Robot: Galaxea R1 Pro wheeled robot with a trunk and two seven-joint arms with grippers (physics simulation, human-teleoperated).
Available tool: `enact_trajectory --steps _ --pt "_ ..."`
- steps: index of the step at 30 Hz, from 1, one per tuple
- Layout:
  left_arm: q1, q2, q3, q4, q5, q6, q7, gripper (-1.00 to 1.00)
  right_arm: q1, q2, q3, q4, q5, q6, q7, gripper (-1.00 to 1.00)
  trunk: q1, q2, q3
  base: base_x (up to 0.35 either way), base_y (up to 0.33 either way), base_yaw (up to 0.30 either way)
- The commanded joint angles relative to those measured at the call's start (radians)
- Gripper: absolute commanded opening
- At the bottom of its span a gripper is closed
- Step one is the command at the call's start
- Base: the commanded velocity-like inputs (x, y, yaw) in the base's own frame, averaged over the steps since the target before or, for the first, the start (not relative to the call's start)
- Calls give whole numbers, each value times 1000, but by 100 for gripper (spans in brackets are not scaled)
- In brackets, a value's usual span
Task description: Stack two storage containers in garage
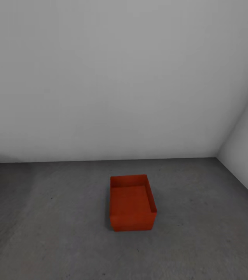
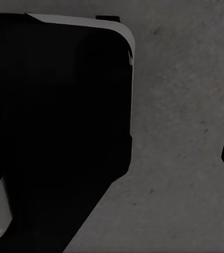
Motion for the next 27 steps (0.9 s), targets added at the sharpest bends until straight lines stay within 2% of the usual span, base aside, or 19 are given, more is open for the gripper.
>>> enact_trajectory --steps 1,8,17,27 --pt "2 0 -1 0 4 -1 2 100 -1 1 4 3 -1 -6 -3 100 0 -1 -1 0 0 0" --pt "26 -2 -1 0 4 -48 -47 100 -1 5 5 3 1 -6 -1 100 0 -1 4 0 0 0" --pt "34 -2 -1 0 5 -57 -81 100 -1 7 6 3 1 -7 0 100 0 -1 17 0 0 0" --pt "37 -3 -2 0 5 -58 -83 100 -1 7 6 3 1 -6 0 100 -38 69 64 0 0 0"
